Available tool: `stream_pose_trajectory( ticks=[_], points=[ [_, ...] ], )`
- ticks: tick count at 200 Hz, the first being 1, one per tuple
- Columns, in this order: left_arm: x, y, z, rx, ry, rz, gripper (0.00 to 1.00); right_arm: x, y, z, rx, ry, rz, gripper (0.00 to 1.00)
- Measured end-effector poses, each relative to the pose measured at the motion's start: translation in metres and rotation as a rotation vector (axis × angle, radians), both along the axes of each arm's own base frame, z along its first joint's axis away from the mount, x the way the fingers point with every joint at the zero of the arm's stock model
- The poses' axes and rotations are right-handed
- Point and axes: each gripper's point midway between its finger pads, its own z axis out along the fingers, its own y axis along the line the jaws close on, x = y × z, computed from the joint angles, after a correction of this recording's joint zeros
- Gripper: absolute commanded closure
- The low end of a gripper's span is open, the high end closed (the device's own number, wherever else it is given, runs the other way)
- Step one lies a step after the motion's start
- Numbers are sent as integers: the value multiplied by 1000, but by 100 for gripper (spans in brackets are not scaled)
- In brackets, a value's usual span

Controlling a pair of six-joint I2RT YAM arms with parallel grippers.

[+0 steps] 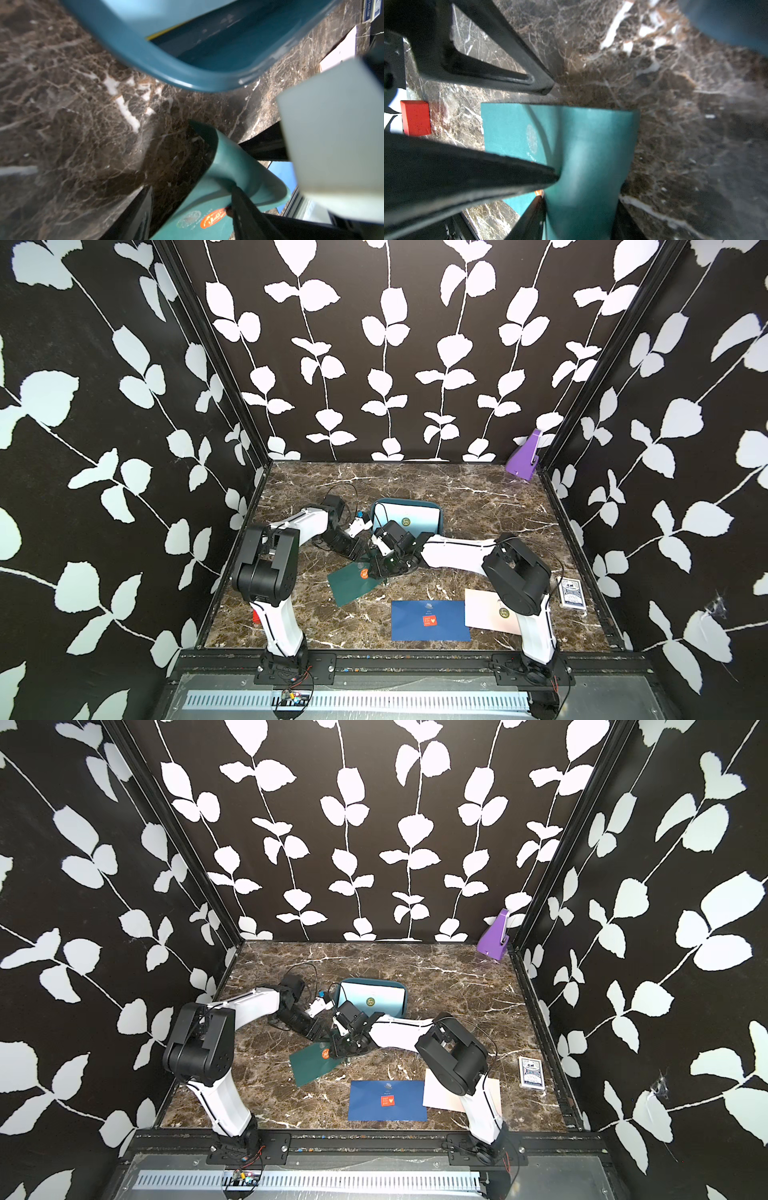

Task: Put the sealed envelopes into the storage box
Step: Pick up the envelope from the center of the board.

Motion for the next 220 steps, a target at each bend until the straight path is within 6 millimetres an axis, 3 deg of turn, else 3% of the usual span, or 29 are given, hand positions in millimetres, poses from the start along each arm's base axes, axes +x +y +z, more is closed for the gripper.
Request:
stream_pose_trajectory(
  ticks=[36,84,99,148,180,220],
  points=[
    [-6,-2,-3,-14,32,-10,73,2,-2,0,1,1,0,52],
    [-9,0,-6,-4,51,-3,95,5,-5,-1,-2,6,1,51],
    [-10,1,-7,2,58,0,100,6,-5,0,-5,5,7,47],
    [-16,2,-2,7,92,20,100,11,-14,5,-30,-11,19,24],
    [-21,1,18,-13,74,31,100,24,-39,15,-75,-26,-14,18],
    [-25,0,43,-42,40,43,100,32,-81,44,-90,-58,-85,16]
  ],
)
